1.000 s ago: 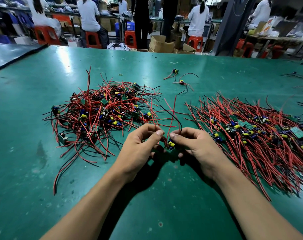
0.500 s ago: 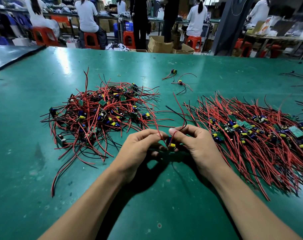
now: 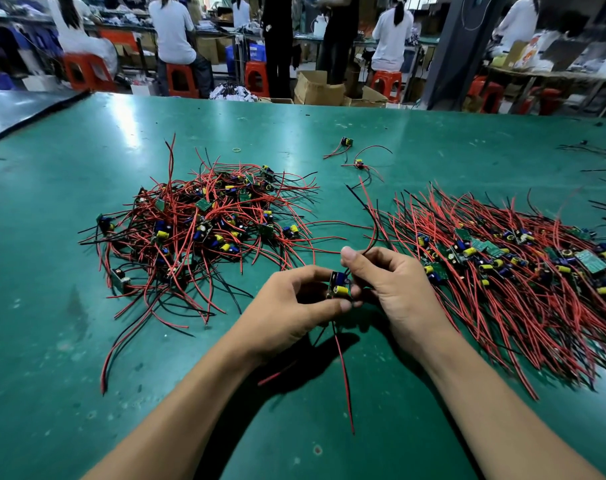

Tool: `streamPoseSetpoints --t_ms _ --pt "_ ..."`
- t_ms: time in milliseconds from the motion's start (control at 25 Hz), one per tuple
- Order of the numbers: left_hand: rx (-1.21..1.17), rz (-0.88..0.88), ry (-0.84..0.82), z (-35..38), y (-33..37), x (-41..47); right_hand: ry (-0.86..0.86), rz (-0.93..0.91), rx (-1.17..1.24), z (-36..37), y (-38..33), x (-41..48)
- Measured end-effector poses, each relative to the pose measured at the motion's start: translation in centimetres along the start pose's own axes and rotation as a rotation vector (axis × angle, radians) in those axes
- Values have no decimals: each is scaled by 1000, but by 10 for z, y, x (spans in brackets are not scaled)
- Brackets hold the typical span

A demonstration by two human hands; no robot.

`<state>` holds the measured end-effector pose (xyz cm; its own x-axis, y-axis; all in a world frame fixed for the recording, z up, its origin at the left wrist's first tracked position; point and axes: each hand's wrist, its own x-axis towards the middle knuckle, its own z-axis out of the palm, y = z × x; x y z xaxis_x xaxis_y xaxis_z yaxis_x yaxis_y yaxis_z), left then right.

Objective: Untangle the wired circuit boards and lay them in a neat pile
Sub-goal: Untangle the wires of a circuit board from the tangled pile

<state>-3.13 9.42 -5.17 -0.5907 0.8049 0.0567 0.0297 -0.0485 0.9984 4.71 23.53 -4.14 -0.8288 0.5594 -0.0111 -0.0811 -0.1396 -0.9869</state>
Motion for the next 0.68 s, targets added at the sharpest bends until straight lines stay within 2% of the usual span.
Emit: streamPoseSetpoints --t_ms 240,440,560,680 --pt "8 -7 161 5 0 4 -61 53 -63 3 2 -2" --pt "-6 -30 260 5 1 4 -208 34 -64 -6 4 -2" --pt "46 -25 221 6 1 3 -162 -49 -184 -8 4 -1" --pt "87 -14 229 9 0 3 -97 -80 -174 -6 5 0"
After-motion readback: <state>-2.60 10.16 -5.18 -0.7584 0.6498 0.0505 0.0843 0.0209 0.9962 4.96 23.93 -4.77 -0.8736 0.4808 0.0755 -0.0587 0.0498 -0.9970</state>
